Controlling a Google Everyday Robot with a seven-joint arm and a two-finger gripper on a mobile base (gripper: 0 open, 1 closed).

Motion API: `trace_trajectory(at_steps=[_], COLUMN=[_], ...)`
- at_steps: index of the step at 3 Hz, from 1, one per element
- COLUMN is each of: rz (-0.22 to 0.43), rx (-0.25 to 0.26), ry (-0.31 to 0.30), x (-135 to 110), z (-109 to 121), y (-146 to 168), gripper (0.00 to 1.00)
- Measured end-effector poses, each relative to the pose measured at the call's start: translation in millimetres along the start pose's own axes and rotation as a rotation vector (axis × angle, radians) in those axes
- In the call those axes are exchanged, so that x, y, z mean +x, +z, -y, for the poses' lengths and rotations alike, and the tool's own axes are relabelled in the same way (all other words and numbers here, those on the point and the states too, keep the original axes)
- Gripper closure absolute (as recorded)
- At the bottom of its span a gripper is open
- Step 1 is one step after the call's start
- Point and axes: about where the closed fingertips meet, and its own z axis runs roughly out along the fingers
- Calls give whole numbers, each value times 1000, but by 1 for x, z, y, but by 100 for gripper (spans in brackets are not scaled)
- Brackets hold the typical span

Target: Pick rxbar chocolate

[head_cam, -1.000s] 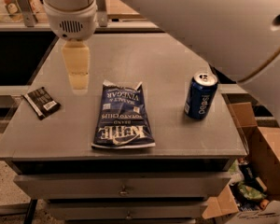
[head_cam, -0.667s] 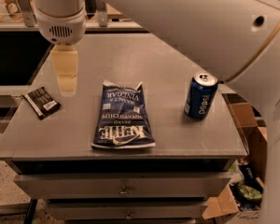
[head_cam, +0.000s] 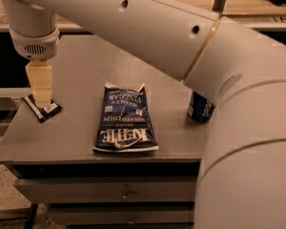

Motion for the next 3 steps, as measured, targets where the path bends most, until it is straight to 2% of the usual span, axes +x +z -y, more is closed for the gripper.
trace_trajectory(at_steps=[2,3], rz=[27,20], rx=[-41,-82], ry=[7,28], x=[-28,-32], z=[8,5], y=[57,84], gripper=[0,0])
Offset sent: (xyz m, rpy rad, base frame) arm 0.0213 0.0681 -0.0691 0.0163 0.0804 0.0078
